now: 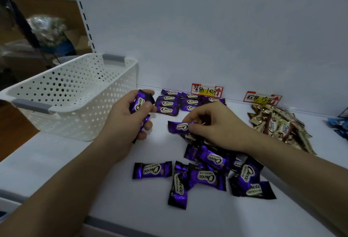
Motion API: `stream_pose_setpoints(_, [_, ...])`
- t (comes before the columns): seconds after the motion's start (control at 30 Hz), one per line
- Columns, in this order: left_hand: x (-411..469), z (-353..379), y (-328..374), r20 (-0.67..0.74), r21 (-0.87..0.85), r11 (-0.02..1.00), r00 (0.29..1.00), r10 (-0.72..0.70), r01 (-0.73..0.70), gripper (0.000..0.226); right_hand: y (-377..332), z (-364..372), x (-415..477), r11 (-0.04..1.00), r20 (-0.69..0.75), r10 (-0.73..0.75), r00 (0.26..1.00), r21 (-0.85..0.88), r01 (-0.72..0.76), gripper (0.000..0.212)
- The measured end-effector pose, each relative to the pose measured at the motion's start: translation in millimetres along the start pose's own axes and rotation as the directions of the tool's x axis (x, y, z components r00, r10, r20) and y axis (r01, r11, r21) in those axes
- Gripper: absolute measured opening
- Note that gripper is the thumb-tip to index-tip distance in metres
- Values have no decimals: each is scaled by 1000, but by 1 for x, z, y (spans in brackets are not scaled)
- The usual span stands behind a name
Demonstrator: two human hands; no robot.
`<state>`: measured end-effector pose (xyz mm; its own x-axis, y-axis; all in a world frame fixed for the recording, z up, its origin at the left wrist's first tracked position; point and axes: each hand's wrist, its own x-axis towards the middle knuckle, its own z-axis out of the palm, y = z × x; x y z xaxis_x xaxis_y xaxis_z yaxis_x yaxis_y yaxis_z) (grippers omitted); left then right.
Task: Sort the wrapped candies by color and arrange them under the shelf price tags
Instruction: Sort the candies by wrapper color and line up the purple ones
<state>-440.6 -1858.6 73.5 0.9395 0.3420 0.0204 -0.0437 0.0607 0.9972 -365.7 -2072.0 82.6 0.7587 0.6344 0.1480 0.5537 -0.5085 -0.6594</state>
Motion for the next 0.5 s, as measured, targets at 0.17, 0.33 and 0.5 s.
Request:
stream_pose_setpoints(0.17, [-1,3,-1,70,5,998,996,-61,61,24,-1,-3,-21,998,-34,-46,998,43,48,12])
stream_pose_setpoints(0.33, [-2,3,-2,126,17,999,991,-35,33,32,4,-19,-10,990,-238,-21,971,131,53,16])
stream_pose_setpoints(0.5, [-1,3,-3,145,31,1000,989,-7,2,31,16,-22,-1,962,-66,-146,987,-242,126,19])
